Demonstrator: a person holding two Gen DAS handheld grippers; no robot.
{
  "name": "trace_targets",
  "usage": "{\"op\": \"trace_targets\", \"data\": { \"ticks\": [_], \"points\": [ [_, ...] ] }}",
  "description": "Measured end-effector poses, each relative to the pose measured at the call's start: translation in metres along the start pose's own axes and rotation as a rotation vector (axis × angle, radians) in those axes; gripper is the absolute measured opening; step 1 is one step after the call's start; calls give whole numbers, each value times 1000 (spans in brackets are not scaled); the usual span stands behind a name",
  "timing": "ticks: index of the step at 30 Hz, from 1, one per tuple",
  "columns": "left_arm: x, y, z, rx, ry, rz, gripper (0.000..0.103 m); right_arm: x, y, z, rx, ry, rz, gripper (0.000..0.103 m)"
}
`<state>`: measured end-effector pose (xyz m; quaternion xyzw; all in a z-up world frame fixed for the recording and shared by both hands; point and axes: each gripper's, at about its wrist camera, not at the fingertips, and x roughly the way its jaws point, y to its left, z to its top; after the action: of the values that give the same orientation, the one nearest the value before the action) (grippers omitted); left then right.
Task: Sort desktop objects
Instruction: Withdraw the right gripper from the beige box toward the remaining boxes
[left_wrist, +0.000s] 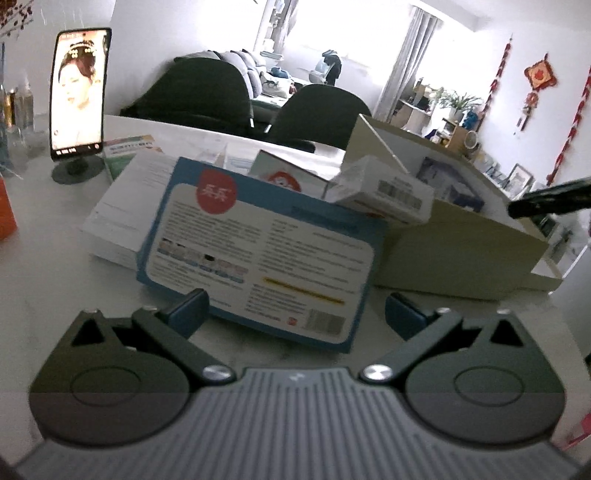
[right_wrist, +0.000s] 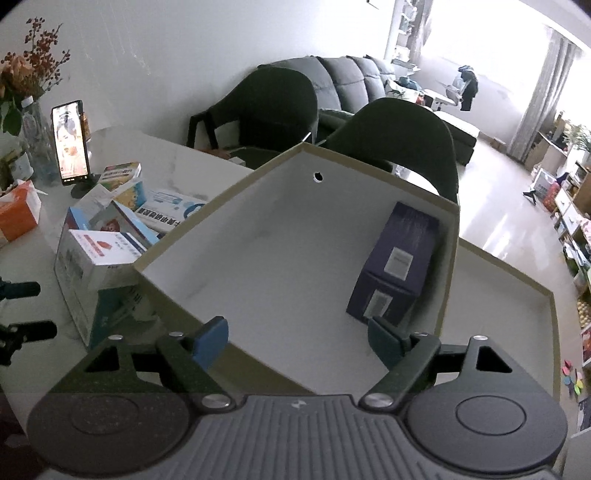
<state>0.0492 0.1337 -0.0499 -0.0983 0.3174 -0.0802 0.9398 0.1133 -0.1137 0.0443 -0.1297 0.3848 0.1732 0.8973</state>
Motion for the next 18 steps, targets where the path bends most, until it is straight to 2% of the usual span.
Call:
{"op": "trace_targets", "data": {
  "ticks": [7, 11, 15, 18],
  "points": [
    [5, 6, 7, 79, -11, 69, 103, -9, 9, -24, 52, -41, 35, 86],
    [13, 19, 14, 117, -5, 118, 103, -19, 18, -38, 70, -102, 48, 96],
    [15, 39, 21, 78, -4, 94, 103, -27, 33, -52, 57, -157, 77, 96],
    [13, 49, 23, 77, -39, 77, 103, -27, 45, -59, 57, -177, 109, 97]
  ]
}}
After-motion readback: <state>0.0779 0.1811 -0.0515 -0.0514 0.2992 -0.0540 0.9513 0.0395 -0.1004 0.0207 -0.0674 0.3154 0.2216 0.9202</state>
